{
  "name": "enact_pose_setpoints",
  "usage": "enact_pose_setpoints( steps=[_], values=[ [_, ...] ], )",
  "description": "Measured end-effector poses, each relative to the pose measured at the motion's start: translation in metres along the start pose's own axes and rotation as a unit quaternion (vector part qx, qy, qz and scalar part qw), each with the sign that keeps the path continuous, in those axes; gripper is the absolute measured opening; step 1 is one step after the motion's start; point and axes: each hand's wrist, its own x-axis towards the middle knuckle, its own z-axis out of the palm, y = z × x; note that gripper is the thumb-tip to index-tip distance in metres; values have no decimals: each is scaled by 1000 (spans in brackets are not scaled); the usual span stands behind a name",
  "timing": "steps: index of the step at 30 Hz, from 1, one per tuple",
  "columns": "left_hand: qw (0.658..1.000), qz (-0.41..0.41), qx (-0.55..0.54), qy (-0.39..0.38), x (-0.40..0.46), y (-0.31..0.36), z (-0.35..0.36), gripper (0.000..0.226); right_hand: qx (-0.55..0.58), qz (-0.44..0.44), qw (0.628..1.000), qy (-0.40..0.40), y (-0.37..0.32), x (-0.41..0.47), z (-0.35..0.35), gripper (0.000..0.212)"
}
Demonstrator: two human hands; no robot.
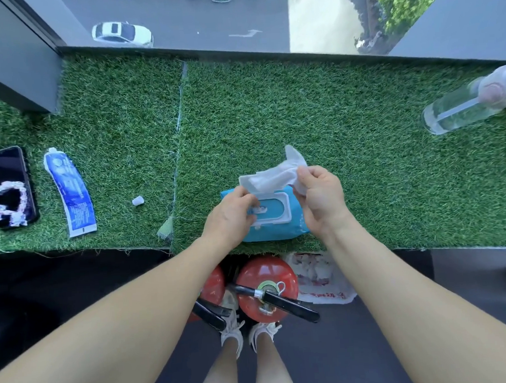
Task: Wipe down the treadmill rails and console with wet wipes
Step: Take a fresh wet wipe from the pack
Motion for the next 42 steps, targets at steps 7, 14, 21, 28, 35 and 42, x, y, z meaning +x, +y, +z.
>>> enact_pose_setpoints(
  steps=[7, 14, 21, 28, 35, 42],
  values=[
    [989, -68, -107, 74, -11, 20, 11, 28, -64, 18, 976, 207, 16, 12, -57, 23],
    [997, -3, -9, 77, -12, 27, 23, 27, -142, 48, 966, 211, 37, 15, -82, 24],
    [982, 8, 90, 169, 8, 44, -6, 66, -180, 38, 969, 167, 39, 13, -69, 25],
    [982, 29, 187, -22, -37, 40, 34, 56, -201, 43, 967, 151, 42, 6, -74, 21],
    [968, 8, 227, -107, -30, 39, 37, 61, -197, 73, 967, 145, 42, -1, -73, 19],
    [889, -259, -370, -80, -35, 77, -14, 51, -72, 109, 991, -30, -7, -49, -41, 25]
  ],
)
